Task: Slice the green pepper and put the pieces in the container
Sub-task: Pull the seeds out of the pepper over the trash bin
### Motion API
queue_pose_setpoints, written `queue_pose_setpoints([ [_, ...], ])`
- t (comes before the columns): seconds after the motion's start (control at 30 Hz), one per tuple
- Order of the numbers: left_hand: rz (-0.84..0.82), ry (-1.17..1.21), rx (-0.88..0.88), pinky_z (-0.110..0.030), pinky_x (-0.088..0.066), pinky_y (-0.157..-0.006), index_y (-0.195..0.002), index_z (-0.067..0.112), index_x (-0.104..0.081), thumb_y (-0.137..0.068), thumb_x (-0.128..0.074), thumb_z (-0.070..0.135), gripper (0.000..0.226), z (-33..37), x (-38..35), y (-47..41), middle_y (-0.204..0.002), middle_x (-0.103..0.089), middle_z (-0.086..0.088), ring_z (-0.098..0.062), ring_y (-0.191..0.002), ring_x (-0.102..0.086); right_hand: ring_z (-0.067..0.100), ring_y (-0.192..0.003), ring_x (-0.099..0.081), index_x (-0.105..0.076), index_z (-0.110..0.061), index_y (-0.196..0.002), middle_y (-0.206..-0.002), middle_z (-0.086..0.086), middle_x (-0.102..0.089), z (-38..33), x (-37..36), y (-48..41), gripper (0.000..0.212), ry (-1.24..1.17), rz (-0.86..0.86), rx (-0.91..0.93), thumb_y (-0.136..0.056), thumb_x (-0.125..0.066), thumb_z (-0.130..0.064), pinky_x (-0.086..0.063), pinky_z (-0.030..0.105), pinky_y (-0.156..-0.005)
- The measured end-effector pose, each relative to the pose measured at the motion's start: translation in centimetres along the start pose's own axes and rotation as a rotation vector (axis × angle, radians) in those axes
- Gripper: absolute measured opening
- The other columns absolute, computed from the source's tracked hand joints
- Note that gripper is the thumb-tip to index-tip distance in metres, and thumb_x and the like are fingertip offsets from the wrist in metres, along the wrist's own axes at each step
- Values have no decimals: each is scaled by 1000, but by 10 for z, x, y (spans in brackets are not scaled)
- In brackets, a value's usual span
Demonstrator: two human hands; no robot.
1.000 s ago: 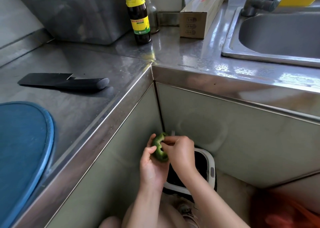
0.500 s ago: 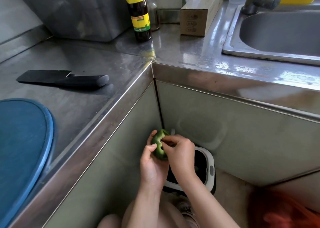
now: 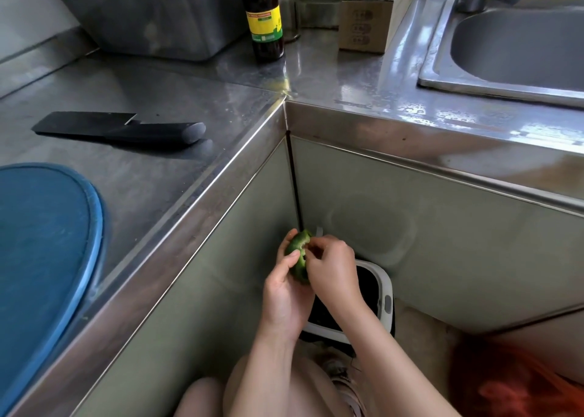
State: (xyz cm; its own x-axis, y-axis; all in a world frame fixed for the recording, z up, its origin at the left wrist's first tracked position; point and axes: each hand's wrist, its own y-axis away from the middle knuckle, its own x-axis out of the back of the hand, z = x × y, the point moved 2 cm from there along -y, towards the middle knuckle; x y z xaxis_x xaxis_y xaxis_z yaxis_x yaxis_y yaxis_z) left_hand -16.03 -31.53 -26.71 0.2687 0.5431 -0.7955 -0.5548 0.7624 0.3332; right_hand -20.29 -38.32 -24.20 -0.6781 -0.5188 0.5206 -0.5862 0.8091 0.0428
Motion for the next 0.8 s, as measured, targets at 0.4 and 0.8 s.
queue_pose_setpoints([
  [0.4,-29,65,-15,-43,-28,-111,-104,15,-71,-42,-83,11,64,0,1,-7,-116,-62,-20,-33,-111,-56,6,-73,-55,-71,-7,-87,-82,1,-69,0,14,-11,11,94,-145,21,-78,-65,-3,-36,2,-54],
  [0.8,-40,263,-44,-57,-40,-99,-94,5,-72,-41,-81,8,54,11,-3,-7,-106,-65,-25,-42,-96,-65,11,-68,-56,-64,-14,-72,-70,-3,-62,7,35,-16,12,59,-43,5,-81,-70,-15,-35,17,-54],
])
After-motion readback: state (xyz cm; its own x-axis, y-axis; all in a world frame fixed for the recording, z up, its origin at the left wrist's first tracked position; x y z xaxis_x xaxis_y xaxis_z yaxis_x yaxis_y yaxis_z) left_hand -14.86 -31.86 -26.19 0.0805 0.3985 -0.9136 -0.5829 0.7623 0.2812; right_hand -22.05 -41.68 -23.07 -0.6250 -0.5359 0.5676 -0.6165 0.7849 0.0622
